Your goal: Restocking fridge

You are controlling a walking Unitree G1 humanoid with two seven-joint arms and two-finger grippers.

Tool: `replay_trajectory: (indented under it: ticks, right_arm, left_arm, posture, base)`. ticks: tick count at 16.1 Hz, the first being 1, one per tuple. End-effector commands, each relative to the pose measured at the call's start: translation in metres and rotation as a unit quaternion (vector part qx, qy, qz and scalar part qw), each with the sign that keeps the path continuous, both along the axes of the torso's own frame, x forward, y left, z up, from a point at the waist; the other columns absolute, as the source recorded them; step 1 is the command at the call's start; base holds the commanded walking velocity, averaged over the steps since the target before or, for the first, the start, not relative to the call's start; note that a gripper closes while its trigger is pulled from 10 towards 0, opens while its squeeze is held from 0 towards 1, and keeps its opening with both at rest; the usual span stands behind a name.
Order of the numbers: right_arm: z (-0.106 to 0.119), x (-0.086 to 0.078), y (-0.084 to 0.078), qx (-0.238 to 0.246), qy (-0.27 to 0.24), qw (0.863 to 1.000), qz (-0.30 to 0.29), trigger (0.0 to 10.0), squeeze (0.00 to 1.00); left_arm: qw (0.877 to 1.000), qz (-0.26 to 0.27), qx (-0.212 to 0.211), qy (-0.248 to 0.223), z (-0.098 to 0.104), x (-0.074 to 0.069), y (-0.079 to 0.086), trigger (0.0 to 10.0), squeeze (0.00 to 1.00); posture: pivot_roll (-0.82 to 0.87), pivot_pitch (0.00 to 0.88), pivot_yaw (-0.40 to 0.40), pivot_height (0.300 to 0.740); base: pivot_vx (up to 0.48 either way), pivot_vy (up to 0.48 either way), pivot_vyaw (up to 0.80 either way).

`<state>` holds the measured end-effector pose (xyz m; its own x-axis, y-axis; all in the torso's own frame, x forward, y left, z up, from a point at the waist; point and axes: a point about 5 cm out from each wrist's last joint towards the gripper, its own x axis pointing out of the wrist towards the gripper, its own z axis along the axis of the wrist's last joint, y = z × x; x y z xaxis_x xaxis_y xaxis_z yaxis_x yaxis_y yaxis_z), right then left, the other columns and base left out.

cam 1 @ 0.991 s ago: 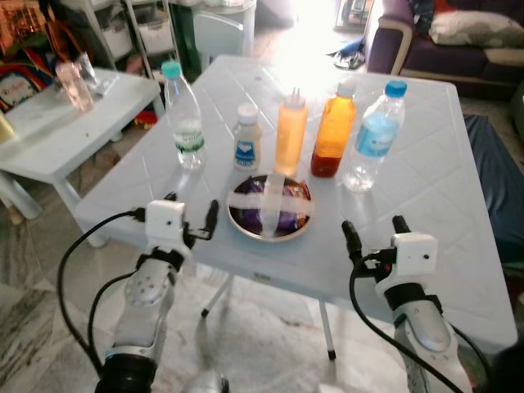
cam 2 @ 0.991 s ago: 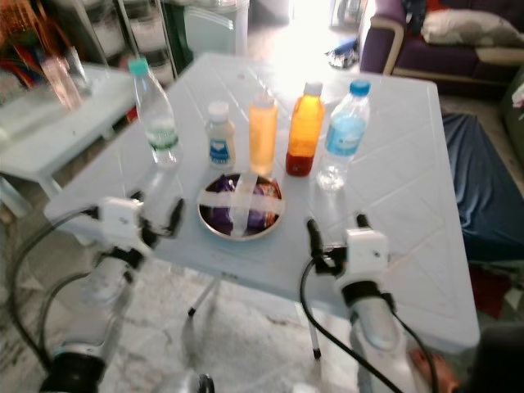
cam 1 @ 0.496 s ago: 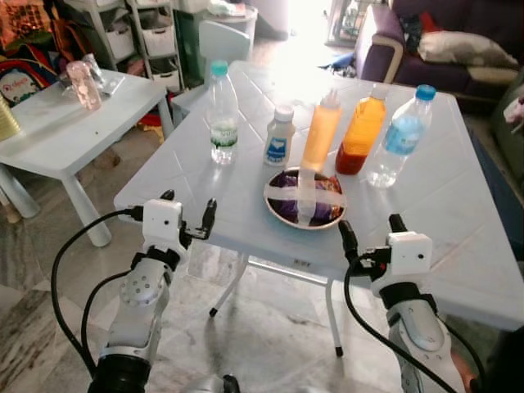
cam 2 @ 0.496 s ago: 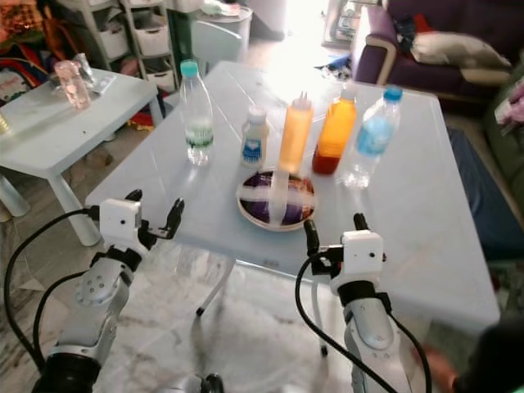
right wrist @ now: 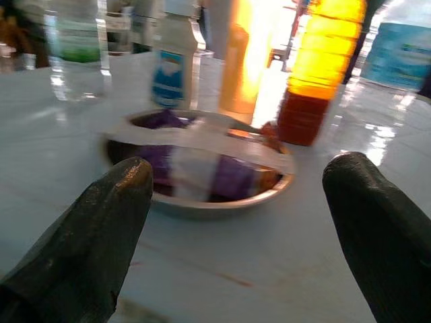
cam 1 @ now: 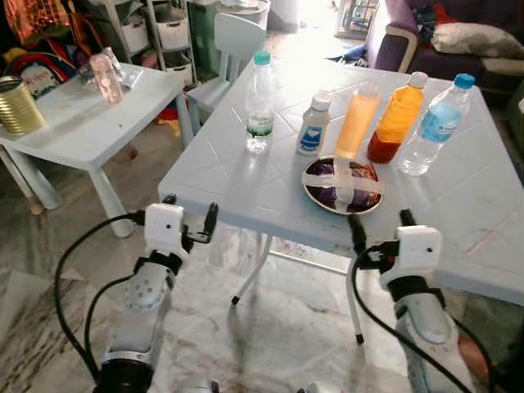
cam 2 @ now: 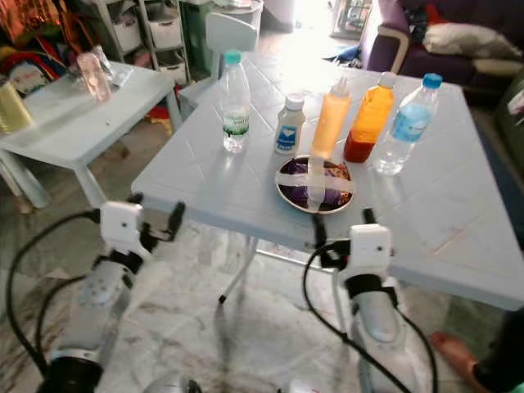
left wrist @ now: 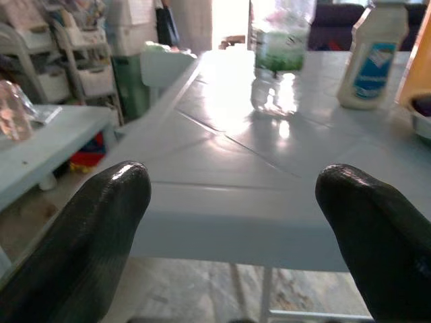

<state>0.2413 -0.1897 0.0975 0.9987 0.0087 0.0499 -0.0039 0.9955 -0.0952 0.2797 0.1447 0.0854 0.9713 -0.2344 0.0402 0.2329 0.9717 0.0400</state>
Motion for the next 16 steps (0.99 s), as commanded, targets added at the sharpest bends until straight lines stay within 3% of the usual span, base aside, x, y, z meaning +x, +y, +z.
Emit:
replay_trajectory:
  ticks: [1,3,6,8,13,16]
  right_arm:
    - [0.001,0.006,-0.011,0.004,0.006,1.000,-0.025,10.0,0.00]
    - [0.002,0.015,-0.017,0.076,0.013,0.996,-0.050,10.0,0.00]
    - [0.002,0.025,-0.019,0.111,0.022,0.991,-0.068,10.0,0.00]
    - [0.007,0.030,-0.014,0.127,0.023,0.991,-0.036,10.0,0.00]
    - [0.007,0.026,0.028,0.238,0.044,0.969,0.056,10.0,0.00]
    - [0.002,0.022,0.041,0.265,0.070,0.959,0.069,10.0,0.00]
  left_arm:
    - [1.000,-0.009,0.008,-0.002,0.002,0.000,-0.003,10.0,0.00]
    - [1.000,-0.009,0.010,-0.001,0.002,-0.001,-0.002,10.0,0.00]
    - [1.000,-0.010,0.012,0.001,0.002,-0.002,-0.001,10.0,0.00]
    - [1.000,-0.012,0.014,0.003,0.002,-0.004,-0.001,10.0,0.00]
    - [1.000,-0.012,0.018,0.005,0.002,-0.006,0.000,10.0,0.00]
    - [1.000,-0.014,0.018,0.006,0.002,-0.006,-0.002,10.0,0.00]
  posture:
    - [0.01,0.062,-0.005,0.740]
    - [0.01,0.070,0.000,0.740]
    - [0.02,0.085,0.008,0.740]
    - [0.03,0.089,0.010,0.740]
    - [0.04,0.097,0.010,0.740]
    - [0.04,0.100,0.009,0.740]
  base:
    - [0.000,0.000,0.00]
    - [0.000,0.000,0.00]
    - [0.000,0.000,0.00]
    - [0.000,0.000,0.00]
    - [0.000,0.000,0.00]
    - [0.000,0.000,0.00]
